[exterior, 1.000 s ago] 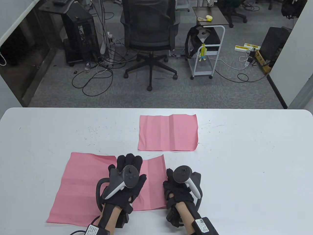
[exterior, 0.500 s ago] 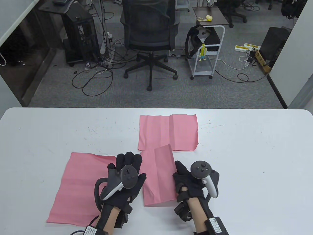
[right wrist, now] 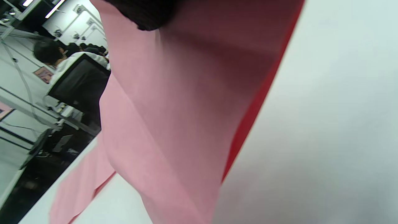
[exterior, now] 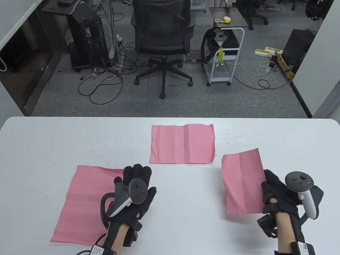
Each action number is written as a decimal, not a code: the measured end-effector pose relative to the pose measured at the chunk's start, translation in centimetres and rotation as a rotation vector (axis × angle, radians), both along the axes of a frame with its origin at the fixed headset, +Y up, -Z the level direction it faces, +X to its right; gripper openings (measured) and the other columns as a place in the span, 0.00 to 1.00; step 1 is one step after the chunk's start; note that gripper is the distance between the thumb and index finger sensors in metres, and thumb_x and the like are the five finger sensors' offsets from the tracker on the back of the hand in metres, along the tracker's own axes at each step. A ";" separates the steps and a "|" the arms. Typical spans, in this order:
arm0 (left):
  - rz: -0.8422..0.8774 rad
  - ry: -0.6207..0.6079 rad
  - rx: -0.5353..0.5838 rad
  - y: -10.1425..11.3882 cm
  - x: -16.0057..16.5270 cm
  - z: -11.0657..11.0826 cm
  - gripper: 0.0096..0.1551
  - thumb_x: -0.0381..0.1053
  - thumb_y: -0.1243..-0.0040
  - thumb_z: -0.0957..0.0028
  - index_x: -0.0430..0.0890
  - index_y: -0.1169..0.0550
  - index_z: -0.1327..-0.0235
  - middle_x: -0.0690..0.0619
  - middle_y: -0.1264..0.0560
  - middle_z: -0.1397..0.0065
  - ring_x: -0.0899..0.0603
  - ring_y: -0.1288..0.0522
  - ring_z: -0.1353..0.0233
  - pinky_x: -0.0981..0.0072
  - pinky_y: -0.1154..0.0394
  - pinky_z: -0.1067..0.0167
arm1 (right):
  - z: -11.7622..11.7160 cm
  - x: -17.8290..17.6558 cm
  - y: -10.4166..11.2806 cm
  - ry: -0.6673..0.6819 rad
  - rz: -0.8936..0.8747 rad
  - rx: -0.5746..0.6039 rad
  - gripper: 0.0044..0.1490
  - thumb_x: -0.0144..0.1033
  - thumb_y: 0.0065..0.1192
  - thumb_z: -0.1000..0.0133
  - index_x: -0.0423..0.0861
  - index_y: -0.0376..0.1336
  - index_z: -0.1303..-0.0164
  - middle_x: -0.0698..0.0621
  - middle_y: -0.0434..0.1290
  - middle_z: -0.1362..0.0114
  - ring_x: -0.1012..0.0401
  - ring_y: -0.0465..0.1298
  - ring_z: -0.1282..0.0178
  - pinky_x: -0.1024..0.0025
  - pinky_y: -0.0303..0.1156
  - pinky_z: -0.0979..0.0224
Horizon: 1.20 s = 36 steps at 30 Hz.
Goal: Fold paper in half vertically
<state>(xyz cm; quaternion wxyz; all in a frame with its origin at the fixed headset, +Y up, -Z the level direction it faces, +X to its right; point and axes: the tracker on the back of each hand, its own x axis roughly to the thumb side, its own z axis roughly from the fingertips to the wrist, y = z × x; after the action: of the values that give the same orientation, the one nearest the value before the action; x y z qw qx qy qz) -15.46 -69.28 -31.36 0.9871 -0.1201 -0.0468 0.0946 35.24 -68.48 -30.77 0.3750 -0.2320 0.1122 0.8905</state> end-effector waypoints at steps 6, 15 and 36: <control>-0.005 0.009 -0.005 -0.1 -0.2 -0.1 0.47 0.73 0.70 0.44 0.64 0.66 0.16 0.57 0.71 0.09 0.39 0.71 0.11 0.32 0.63 0.18 | 0.4 4.7 -3.2 -0.080 0.033 -0.108 0.32 0.35 0.63 0.45 0.57 0.59 0.28 0.56 0.77 0.35 0.62 0.83 0.48 0.63 0.79 0.43; -0.007 0.018 -0.010 -0.1 -0.3 -0.2 0.47 0.73 0.70 0.44 0.64 0.66 0.16 0.57 0.71 0.09 0.39 0.71 0.11 0.32 0.63 0.18 | -0.4 5.9 -6.8 -0.127 0.185 -0.228 0.35 0.36 0.62 0.44 0.55 0.56 0.25 0.56 0.75 0.32 0.62 0.82 0.44 0.61 0.77 0.39; -0.022 0.020 -0.012 -0.3 -0.3 -0.3 0.47 0.73 0.70 0.44 0.64 0.66 0.16 0.57 0.71 0.09 0.39 0.71 0.11 0.32 0.62 0.18 | -11.7 -13.9 0.6 0.232 0.413 -0.057 0.47 0.58 0.51 0.44 0.61 0.36 0.19 0.55 0.47 0.12 0.48 0.49 0.12 0.44 0.49 0.14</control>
<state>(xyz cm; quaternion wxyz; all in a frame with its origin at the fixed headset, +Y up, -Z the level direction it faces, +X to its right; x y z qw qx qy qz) -15.78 -69.59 -31.65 0.9878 -0.1257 -0.0352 0.0851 21.35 -67.89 -42.43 0.1628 -0.1567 0.1299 0.9654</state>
